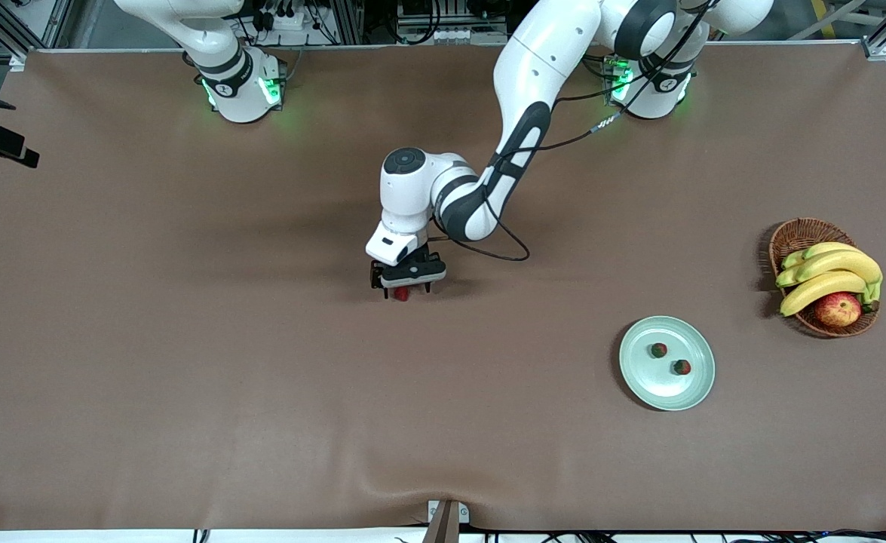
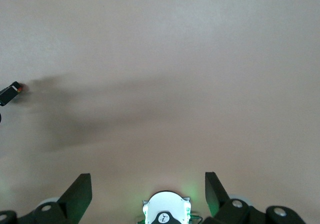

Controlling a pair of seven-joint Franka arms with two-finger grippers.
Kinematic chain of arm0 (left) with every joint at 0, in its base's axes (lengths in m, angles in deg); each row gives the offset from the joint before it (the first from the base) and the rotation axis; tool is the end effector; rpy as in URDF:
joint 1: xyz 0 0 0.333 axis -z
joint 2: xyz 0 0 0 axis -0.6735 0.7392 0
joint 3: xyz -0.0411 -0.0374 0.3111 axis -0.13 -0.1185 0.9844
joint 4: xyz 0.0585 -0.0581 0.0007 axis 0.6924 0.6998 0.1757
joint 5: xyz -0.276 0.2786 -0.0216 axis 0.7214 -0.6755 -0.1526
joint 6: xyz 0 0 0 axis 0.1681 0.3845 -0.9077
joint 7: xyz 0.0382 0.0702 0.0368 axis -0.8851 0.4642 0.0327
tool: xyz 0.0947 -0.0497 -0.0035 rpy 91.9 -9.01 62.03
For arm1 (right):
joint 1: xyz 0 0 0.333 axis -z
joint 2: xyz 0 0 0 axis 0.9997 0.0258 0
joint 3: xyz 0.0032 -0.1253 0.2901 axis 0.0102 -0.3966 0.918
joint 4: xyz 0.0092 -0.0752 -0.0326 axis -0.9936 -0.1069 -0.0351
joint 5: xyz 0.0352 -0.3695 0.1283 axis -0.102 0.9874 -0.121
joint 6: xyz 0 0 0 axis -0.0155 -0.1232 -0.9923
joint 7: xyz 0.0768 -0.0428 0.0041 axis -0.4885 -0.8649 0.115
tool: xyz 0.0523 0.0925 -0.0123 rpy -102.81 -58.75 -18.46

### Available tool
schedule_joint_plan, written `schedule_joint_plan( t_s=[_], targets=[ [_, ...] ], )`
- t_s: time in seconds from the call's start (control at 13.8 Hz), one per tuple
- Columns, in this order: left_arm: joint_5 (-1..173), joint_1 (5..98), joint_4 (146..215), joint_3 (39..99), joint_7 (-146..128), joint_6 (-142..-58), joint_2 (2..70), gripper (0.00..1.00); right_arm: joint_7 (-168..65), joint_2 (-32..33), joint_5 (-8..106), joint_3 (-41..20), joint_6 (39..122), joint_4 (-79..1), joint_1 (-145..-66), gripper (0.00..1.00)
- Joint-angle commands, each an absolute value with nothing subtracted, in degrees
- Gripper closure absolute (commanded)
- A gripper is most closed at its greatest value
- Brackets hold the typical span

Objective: Collect all strawberries into plate
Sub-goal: 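Hand the third strawberry from the right gripper to the left gripper, then drop the third strawberry onto the plate with the left gripper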

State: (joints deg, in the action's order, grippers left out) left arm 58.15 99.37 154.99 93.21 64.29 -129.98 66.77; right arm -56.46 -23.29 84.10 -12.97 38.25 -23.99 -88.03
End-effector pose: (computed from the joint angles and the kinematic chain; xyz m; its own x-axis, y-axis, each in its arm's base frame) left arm 0.4622 -0.6117 0.1703 0.9092 0.2105 0.3594 0.1640 -0.9741 0.1555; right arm 0.5180 -0.0713 0.6511 0.9750 -0.1283 -0.1814 -0.1376 -0.9897 -0.0398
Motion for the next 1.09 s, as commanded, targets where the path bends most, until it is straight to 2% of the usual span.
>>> schedule_joint_plan(
  t_s=[0.0, 0.15, 0.22, 0.29, 0.44, 0.58, 0.65, 0.73, 1.02],
  targets=[
    [55.41, 100.96, 152.54, 95.34, 63.81, -130.9, 69.11, 0.0, -56.34, -26.09, 85.05, -11.23, 38.82, -28.31, -84.66, 0.0],
    [55.4, 102.8, 152.54, 97.45, 63.9, -130.98, 69.46, 0.0, -56.34, -26.18, 85.05, -11.23, 39.6, -28.57, -83.87, 0.0],
    [55.41, 102.98, 152.37, 97.54, 64.16, -130.98, 69.55, 0.04, -56.34, -26.18, 85.05, -10.19, 39.78, -29.36, -84.04, 0.0],
    [55.49, 102.98, 152.37, 97.54, 64.34, -130.98, 69.55, 0.27, -56.25, -26.53, 85.05, -8.87, 39.61, -30.06, -83.78, 0.0],
    [55.49, 102.98, 152.37, 97.46, 64.6, -130.98, 69.55, 0.62, -56.51, -26.97, 85.13, -8.25, 39.17, -30.95, -84.13, 0.0],
    [55.58, 103.07, 152.37, 97.45, 66.09, -130.9, 69.55, 0.86, -56.51, -26.97, 85.13, -8.16, 39.26, -30.68, -83.96, 0.0],
    [55.58, 103.16, 152.37, 97.45, 66.7, -130.9, 69.55, 0.94, -56.42, -26.89, 85.13, -8.16, 39.78, -30.59, -83.95, 0.0],
    [55.49, 103.42, 152.37, 97.45, 67.32, -130.9, 69.55, 1.0, -56.42, -26.89, 85.13, -8.16, 40.83, -30.42, -84.13, 0.0],
    [57.94, 102.81, 152.98, 97.54, 68.38, -128.02, 67.01, 1.0, -56.42, -26.97, 85.39, -8.07, 42.51, -30.15, -84.31, 0.0]
  ],
)
